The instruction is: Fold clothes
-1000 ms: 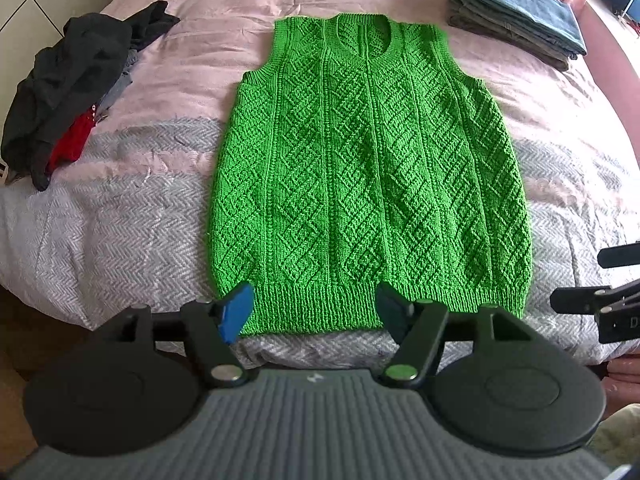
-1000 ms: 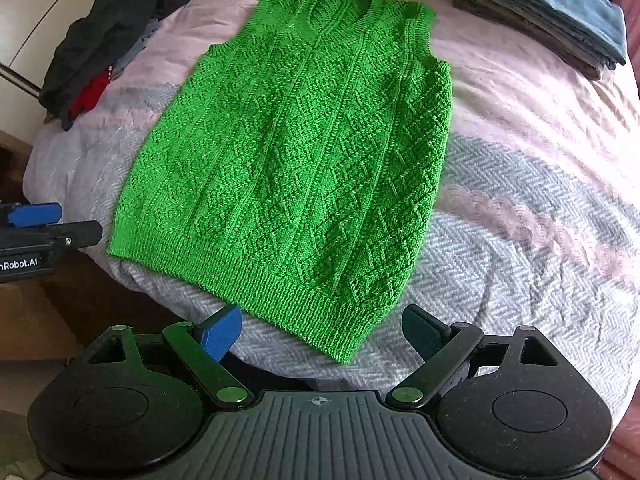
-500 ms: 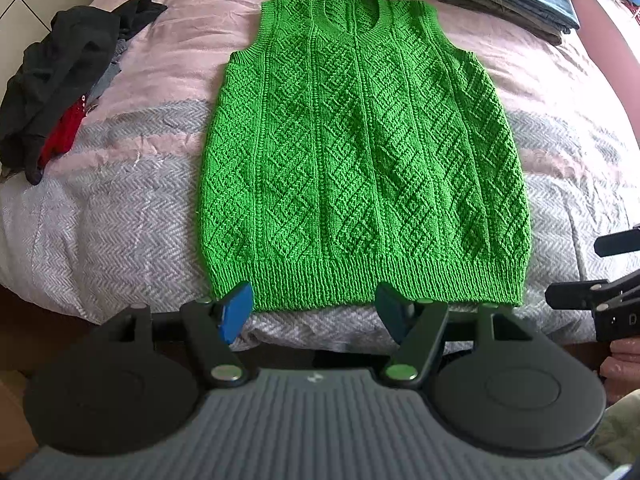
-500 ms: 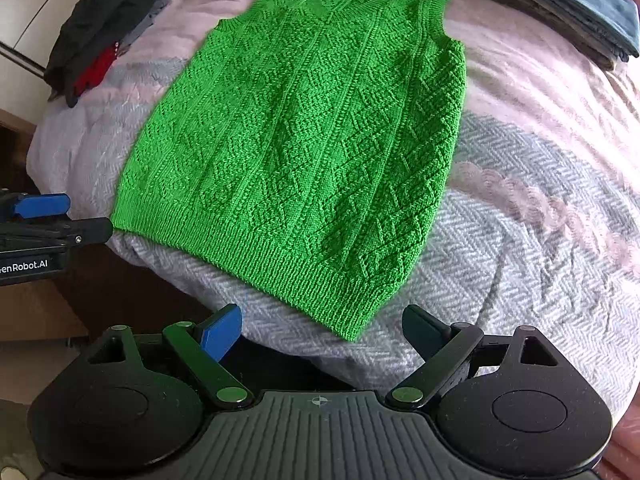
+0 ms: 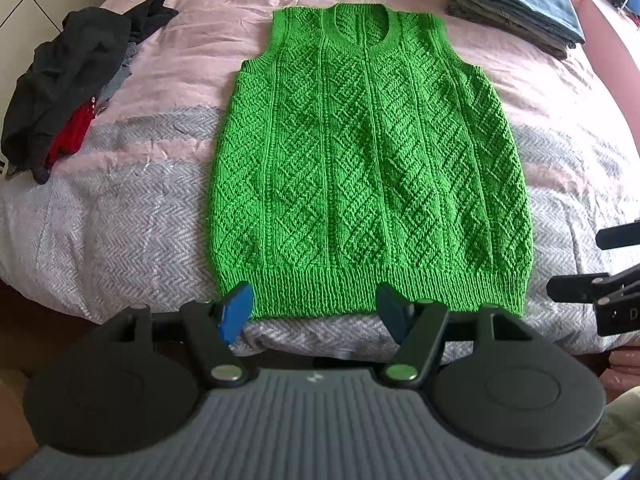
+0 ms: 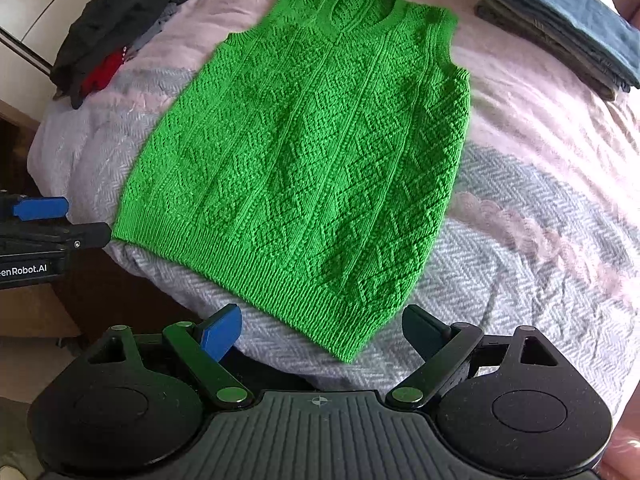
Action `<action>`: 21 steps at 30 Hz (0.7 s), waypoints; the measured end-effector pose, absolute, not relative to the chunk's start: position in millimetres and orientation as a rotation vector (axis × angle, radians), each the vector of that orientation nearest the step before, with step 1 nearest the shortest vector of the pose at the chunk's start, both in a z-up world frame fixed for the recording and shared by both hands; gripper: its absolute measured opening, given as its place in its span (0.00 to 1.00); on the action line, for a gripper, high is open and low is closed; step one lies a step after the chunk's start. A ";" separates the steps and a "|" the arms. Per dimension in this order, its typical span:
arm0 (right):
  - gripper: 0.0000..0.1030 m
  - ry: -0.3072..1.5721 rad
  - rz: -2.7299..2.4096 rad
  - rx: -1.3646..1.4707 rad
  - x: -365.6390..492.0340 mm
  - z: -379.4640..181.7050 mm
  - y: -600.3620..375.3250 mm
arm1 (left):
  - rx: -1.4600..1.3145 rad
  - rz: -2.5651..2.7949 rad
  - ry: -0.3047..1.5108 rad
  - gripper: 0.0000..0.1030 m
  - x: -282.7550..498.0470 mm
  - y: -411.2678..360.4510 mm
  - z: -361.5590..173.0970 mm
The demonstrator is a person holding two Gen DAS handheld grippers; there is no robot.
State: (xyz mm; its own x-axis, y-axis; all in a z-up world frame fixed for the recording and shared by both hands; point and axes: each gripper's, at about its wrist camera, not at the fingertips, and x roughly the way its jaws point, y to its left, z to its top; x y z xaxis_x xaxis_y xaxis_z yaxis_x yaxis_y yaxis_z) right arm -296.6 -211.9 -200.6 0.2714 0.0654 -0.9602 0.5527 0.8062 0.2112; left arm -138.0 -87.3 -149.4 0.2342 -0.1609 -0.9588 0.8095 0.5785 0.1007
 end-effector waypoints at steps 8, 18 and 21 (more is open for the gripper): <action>0.87 1.263 -0.372 0.590 -288.6 -200.2 -223.0 | 0.694 -0.757 1.145 0.63 -131.2 -100.0 -151.1; 0.87 1.290 -0.363 0.617 -262.2 -211.5 -238.2 | 0.707 -0.759 1.174 0.63 -101.2 -116.8 -159.9; 0.87 1.303 -0.368 0.642 -253.5 -219.3 -244.0 | 0.709 -0.758 1.194 0.63 -87.2 -120.2 -166.1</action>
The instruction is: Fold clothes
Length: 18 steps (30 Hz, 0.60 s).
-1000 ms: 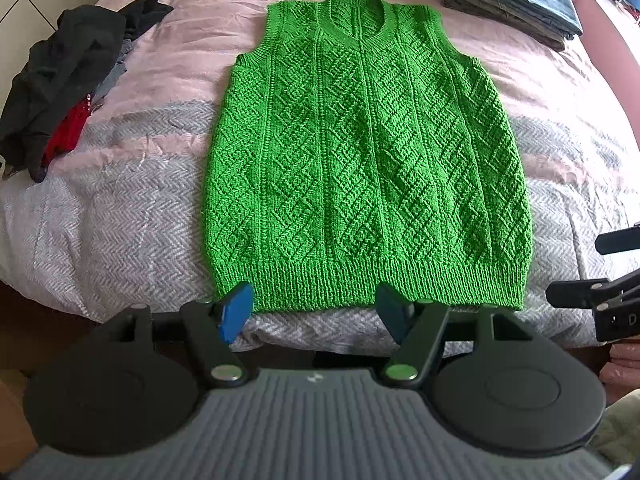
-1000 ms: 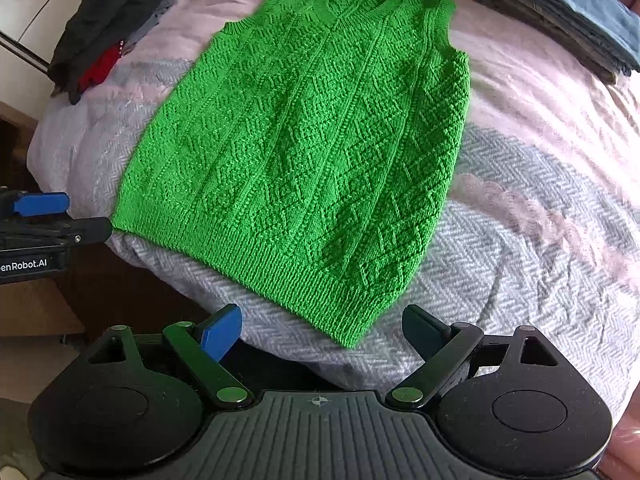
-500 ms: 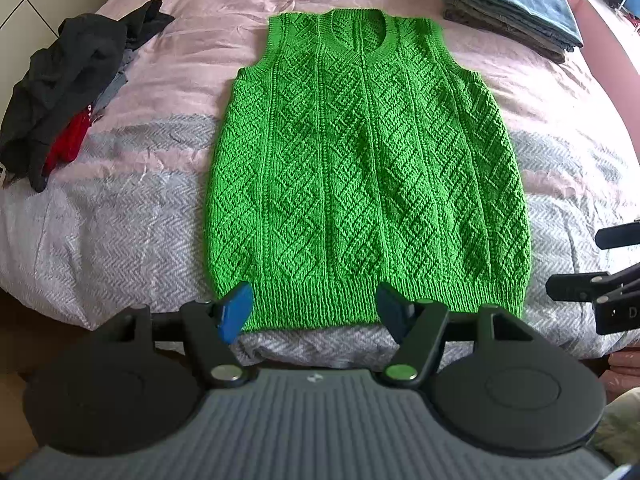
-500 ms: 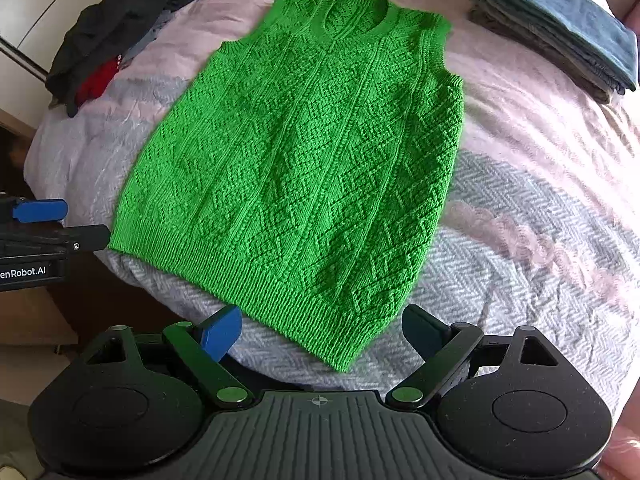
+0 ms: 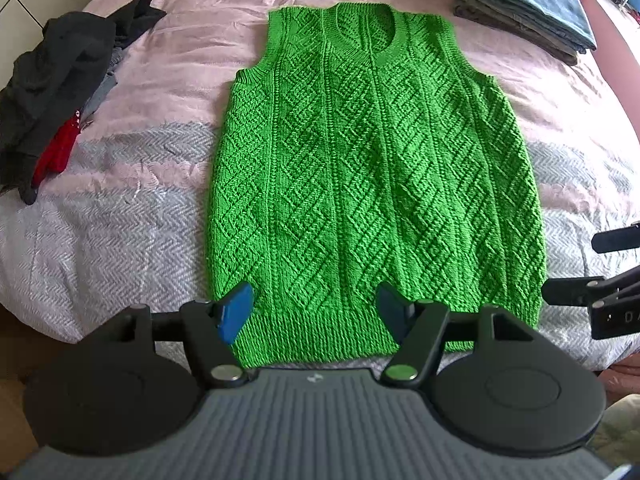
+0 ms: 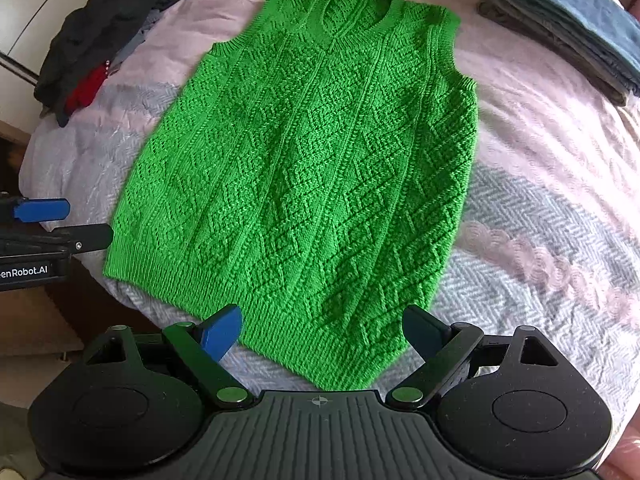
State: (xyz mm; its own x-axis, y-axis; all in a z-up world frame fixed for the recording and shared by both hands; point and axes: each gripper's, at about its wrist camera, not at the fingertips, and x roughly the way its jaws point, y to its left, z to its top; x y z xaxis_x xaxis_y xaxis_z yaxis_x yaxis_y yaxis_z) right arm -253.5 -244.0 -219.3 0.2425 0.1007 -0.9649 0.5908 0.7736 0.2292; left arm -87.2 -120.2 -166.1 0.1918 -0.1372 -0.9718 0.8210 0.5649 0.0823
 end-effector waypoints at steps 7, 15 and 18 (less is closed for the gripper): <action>0.87 1.306 -0.482 0.680 -238.2 -235.8 -269.4 | 0.720 -0.748 1.229 0.63 -39.9 -133.2 -184.3; 0.87 1.287 -0.621 0.717 -217.3 -265.3 -318.6 | 0.774 -0.807 1.218 0.63 21.9 -174.6 -216.6; 0.87 1.276 -0.654 0.718 -204.9 -276.3 -338.9 | 0.797 -0.859 1.188 0.63 44.6 -198.3 -229.7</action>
